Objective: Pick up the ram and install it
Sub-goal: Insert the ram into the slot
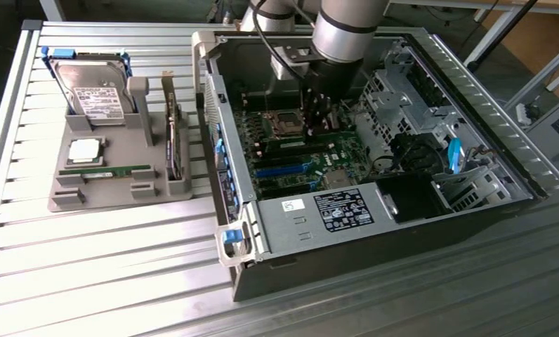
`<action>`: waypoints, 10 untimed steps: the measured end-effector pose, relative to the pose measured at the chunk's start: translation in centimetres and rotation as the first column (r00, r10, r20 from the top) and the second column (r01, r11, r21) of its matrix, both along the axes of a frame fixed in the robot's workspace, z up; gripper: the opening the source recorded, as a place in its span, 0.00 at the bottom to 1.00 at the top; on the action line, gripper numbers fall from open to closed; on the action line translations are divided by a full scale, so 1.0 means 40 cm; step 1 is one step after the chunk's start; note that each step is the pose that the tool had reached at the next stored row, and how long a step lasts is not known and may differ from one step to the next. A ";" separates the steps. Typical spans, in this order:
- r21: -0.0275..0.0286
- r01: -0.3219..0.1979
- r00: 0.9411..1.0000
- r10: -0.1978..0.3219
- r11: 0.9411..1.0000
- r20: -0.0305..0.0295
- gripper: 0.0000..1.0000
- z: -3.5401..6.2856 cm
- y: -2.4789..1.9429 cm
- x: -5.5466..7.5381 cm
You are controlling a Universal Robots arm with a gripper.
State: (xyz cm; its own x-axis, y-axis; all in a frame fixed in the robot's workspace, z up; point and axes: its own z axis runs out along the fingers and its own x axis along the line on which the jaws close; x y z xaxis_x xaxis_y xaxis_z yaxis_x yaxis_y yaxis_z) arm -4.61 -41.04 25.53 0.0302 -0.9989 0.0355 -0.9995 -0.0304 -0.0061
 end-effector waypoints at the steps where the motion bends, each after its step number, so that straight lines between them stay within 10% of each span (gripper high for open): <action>1: 0.000 0.000 1.000 0.000 1.000 0.000 0.11 -0.001 0.003 0.000; 10: 0.000 0.000 1.000 0.000 1.000 0.000 0.11 -0.012 0.011 0.000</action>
State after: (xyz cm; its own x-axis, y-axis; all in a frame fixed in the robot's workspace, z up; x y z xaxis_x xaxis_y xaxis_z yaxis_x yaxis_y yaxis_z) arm -4.62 -40.60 25.03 0.0301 -0.9989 0.0359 -0.9995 -0.0304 -0.0061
